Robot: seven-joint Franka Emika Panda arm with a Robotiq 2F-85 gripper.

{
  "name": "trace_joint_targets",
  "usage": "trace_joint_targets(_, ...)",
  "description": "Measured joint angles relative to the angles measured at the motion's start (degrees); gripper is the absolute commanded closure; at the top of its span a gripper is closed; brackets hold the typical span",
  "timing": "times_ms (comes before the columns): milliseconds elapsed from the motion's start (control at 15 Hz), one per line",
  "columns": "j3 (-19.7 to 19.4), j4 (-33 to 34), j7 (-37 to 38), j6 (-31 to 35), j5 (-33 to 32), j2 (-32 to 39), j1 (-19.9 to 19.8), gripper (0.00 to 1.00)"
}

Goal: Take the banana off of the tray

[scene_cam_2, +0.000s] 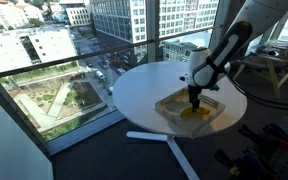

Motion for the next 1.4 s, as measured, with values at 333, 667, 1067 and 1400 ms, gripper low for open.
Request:
trace_joint_targets(333,0.0,0.09,0.03,0.0,0.0,0.01,0.0,0.82)
trace_joint_targets(667,0.0,0.21,0.13,0.0,0.0,0.03,0.0,0.84)
trace_joint_targets(1067,0.0,0.78,0.4,-0.23,0.0,-0.04,0.0,0.84)
trace_joint_targets(1400,0.0,1.43,1.14,-1.32,0.0,-1.2,0.11,0.84)
